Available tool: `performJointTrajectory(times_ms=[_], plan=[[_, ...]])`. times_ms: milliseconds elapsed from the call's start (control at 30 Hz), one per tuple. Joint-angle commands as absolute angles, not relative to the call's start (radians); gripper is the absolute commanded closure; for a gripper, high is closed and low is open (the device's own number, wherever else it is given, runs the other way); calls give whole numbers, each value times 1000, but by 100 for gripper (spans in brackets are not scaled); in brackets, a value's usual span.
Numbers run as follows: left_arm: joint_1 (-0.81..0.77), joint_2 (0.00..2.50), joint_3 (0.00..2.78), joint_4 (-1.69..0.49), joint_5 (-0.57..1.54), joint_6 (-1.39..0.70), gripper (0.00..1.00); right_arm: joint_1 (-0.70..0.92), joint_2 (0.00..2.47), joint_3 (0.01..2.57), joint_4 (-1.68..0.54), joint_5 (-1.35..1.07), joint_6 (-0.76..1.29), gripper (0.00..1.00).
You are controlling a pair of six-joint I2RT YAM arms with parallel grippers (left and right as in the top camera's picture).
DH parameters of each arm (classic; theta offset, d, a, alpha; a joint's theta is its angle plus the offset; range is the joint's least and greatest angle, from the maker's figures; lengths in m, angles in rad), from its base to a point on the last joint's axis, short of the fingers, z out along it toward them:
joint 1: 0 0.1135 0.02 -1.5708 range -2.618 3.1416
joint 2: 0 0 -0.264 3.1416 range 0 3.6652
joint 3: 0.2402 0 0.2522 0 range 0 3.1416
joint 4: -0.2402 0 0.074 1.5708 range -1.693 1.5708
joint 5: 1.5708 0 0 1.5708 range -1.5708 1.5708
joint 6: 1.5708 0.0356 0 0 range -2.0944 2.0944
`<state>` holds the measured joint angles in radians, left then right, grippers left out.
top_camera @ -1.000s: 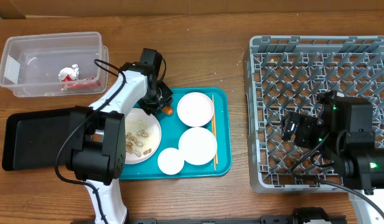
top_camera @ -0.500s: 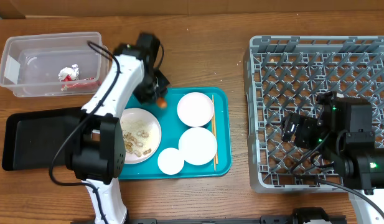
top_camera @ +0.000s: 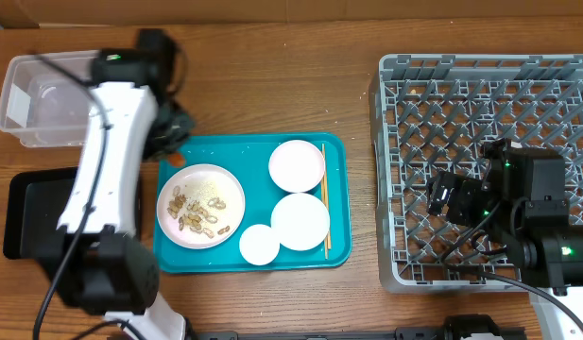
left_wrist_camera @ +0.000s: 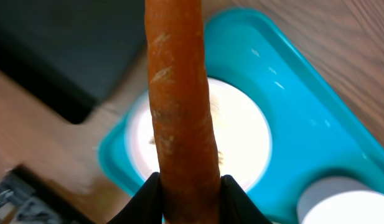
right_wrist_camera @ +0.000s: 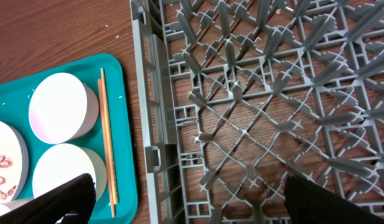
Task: Sort waste into correct bins and load items into the dishwasher
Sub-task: 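Carry the carrot left and release it onto the black tray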
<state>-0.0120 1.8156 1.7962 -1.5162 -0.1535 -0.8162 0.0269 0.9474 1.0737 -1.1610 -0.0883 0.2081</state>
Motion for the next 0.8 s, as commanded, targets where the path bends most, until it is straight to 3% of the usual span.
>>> performJointTrajectory(times_ms=[0, 400, 767], plan=[[48, 1737, 1816, -1539, -249, -818, 83, 26, 946, 1102, -1158, -79, 202, 0], [213, 1720, 1612, -1473, -273, -807, 89, 26, 946, 1102, -1158, -79, 202, 0], [333, 1724, 1348, -1196, -273, -757, 87, 26, 946, 1102, -1158, -79, 202, 0]])
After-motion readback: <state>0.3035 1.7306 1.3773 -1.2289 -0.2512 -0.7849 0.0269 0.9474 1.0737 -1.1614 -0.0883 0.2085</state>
